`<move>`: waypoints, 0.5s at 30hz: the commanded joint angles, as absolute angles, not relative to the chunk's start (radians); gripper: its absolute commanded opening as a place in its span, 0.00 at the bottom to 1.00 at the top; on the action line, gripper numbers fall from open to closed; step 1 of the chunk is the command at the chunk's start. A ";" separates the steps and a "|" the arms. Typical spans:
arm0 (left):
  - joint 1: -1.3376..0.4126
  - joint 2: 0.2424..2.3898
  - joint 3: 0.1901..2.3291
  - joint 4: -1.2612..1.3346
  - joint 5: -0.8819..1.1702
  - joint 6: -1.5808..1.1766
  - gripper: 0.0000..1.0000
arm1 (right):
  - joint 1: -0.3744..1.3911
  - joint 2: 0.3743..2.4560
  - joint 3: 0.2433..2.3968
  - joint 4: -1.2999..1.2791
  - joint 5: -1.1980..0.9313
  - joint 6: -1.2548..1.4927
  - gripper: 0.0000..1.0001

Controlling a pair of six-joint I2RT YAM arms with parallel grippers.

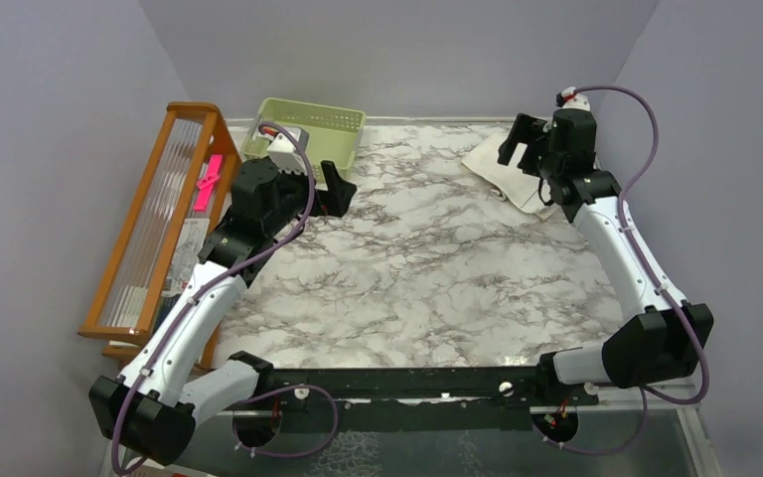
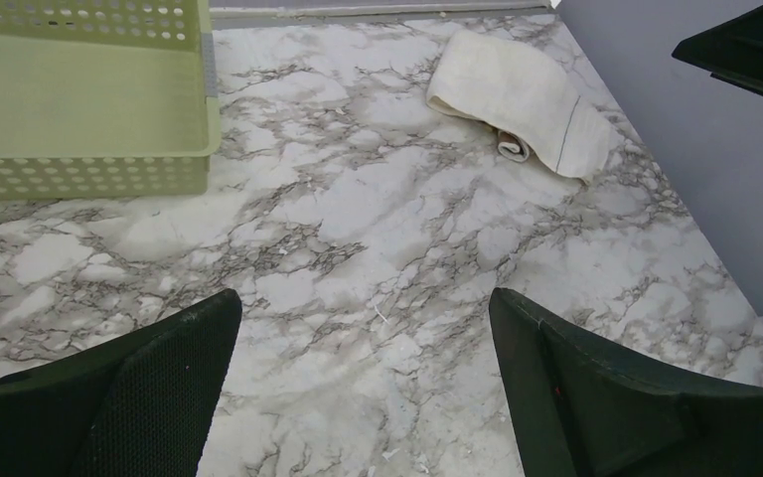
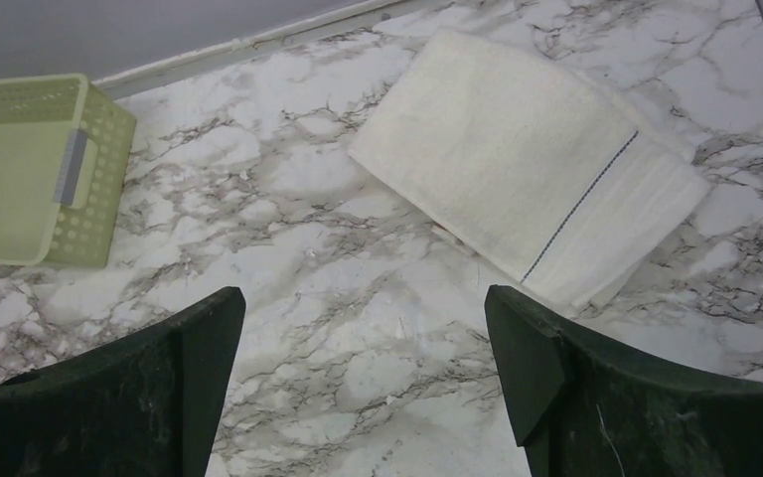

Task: Roll the towels
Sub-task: Pick up the towel at the corner of the board.

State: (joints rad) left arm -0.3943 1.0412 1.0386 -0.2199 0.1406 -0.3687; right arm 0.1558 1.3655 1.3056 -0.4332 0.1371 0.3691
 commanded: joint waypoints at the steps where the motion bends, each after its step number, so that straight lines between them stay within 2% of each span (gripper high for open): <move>1: -0.395 1.001 1.021 -0.233 0.121 -0.348 1.00 | 0.153 1.397 1.308 -0.416 0.148 0.357 0.97; 4: -0.395 1.008 1.012 -0.228 0.133 -0.269 1.00 | 0.151 1.455 1.308 -0.413 0.178 0.357 1.00; 7: -0.396 1.040 1.040 -0.267 0.167 -0.165 1.00 | 0.146 1.608 1.419 -0.495 0.215 0.374 1.00; 9: -0.395 1.069 1.085 -0.322 0.320 -0.093 0.99 | 0.140 1.737 1.531 -0.585 0.254 0.391 1.00; 12: -0.395 1.107 1.143 -0.436 0.853 0.064 1.00 | 0.126 1.894 1.651 -0.634 0.290 0.396 1.00; 13: -0.394 1.107 1.148 -0.445 0.944 0.105 0.99 | 0.121 1.935 1.678 -0.634 0.293 0.391 1.00; 15: -0.395 1.090 1.126 -0.352 0.922 0.034 1.00 | 0.118 2.014 1.743 -0.641 0.303 0.373 1.00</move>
